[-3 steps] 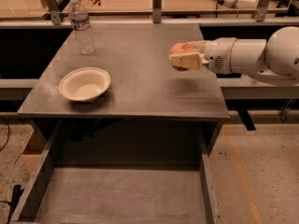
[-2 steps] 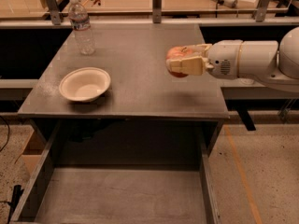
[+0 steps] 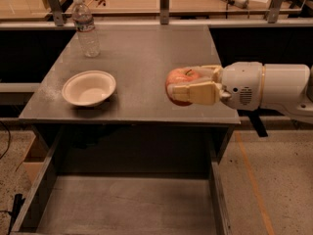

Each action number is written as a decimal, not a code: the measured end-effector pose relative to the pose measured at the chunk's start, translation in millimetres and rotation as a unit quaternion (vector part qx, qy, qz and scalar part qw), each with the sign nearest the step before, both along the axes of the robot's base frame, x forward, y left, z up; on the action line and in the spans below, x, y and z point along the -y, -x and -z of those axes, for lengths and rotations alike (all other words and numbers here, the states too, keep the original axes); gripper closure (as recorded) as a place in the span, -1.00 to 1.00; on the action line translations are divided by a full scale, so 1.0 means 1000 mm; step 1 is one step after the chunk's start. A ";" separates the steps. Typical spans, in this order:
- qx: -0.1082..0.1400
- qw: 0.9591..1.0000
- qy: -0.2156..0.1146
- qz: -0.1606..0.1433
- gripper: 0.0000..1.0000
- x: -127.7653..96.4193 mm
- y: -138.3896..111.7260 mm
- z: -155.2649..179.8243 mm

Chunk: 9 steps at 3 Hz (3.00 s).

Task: Place apple into top drawer

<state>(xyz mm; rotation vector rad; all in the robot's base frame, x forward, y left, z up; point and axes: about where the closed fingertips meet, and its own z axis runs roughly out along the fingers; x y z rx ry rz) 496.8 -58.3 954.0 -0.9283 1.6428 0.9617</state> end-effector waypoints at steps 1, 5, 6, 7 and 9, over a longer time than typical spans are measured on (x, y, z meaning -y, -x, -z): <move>-0.016 1.000 -0.012 0.002 1.00 -0.011 0.050 0.015; -0.038 0.994 0.072 -0.067 1.00 -0.094 0.142 0.120; -0.035 0.990 0.107 -0.086 1.00 -0.118 0.149 0.179; -0.042 0.986 0.137 -0.089 1.00 -0.134 0.139 0.231; -0.060 0.984 0.150 -0.082 0.20 -0.164 0.117 0.293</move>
Offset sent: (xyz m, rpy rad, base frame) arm -0.0391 0.0095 -0.0091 0.0192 0.0186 -0.0015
